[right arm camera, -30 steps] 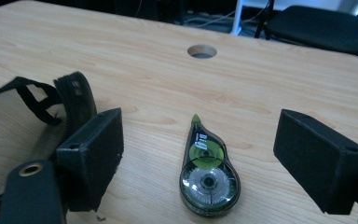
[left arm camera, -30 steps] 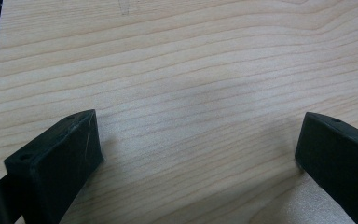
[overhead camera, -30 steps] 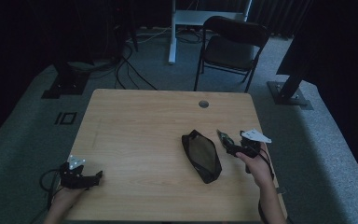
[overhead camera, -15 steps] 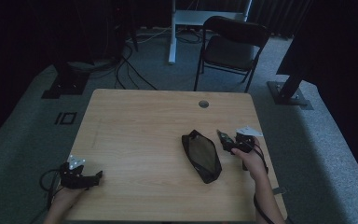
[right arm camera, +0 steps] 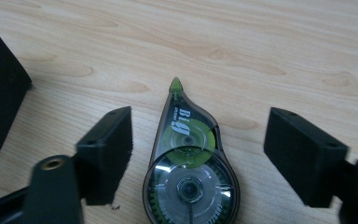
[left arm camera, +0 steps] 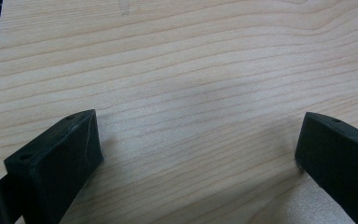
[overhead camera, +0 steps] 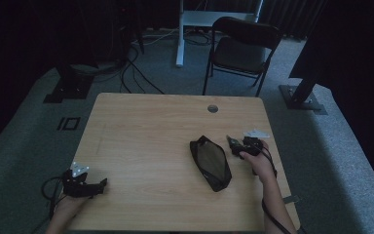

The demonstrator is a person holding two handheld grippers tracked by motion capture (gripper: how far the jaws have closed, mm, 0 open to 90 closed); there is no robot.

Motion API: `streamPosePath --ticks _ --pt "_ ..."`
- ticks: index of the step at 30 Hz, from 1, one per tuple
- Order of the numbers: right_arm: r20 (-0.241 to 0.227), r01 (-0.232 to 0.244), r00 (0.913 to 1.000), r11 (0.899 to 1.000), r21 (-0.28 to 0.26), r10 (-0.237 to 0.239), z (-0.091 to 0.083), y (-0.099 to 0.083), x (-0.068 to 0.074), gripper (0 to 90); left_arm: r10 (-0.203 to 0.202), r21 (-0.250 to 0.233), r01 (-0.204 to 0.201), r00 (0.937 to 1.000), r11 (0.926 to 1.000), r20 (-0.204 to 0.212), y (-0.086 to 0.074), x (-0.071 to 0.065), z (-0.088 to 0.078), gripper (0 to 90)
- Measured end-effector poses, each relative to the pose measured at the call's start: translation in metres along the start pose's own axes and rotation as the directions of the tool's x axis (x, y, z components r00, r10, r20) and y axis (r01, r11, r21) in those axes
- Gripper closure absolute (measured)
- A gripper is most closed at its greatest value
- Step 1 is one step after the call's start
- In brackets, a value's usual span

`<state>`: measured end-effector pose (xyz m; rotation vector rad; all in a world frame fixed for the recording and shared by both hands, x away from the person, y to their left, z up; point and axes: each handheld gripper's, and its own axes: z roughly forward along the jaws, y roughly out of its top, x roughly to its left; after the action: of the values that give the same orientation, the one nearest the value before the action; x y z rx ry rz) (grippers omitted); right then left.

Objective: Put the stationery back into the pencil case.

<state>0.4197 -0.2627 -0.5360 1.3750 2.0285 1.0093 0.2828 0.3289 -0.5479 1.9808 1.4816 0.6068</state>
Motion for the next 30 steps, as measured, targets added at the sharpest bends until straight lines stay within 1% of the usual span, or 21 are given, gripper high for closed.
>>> streamPosePath --ticks 3,6,7,8,13,15,17,20,23,27,30 --pt "0.01 -0.007 0.9999 1.0 0.01 0.007 0.004 0.0 -0.001 26.7 0.0 0.0 0.0 1.0 1.0 0.0 0.0 0.0 0.0 0.4" --pt "0.011 -0.014 0.9998 0.999 0.035 0.014 0.008 -0.001 -0.001 26.7 0.0 0.0 0.0 1.0 1.0 0.0 0.0 0.0 0.0 0.4" --pt "0.011 -0.008 0.9999 0.999 0.042 0.008 0.009 -0.002 -0.001 27.9 0.0 0.0 0.0 1.0 1.0 0.0 0.0 0.0 0.0 0.4" --pt "0.01 -0.006 0.9999 0.999 0.052 0.006 0.01 -0.002 -0.001 31.0 0.0 0.0 0.0 1.0 1.0 0.0 0.0 0.0 0.0 0.4" --pt "0.009 0.015 0.9998 0.997 0.081 -0.016 0.015 -0.003 0.0 32.9 0.0 0.0 0.0 1.0 1.0 0.0 0.0 0.0 0.0 0.4" --pt "0.011 0.008 0.9999 0.997 0.079 -0.009 0.015 -0.003 0.0 32.9 0.0 0.0 0.0 1.0 1.0 0.0 0.0 0.0 0.0 0.4" --pt "0.012 0.014 0.9998 0.997 0.079 -0.015 0.016 -0.003 0.0 33.1 0.0 0.0 0.0 1.0 1.0 0.0 0.0 0.0 0.0 0.4" --pt "0.009 -0.004 0.9999 0.997 0.078 0.004 0.016 -0.003 0.0 35.4 0.0 0.0 0.0 1.0 1.0 0.0 0.0 0.0 0.0 0.4" --pt "0.022 -0.016 0.9997 0.998 0.066 0.014 0.015 -0.004 0.0 43.5 0.0 0.0 0.0 1.0 1.0 0.0 0.0 0.0 0.0 0.4" --pt "0.029 -0.015 0.9995 0.998 0.059 0.013 0.014 -0.005 0.003 46.3 0.0 0.0 0.0 1.0 1.0 0.0 0.0 0.0 0.0 0.4" --pt "0.034 -0.002 0.9994 0.998 0.062 0.0 0.014 -0.003 0.006 48.0 0.0 0.0 0.0 1.0 1.0 0.0 0.0 0.0 0.0 0.4"
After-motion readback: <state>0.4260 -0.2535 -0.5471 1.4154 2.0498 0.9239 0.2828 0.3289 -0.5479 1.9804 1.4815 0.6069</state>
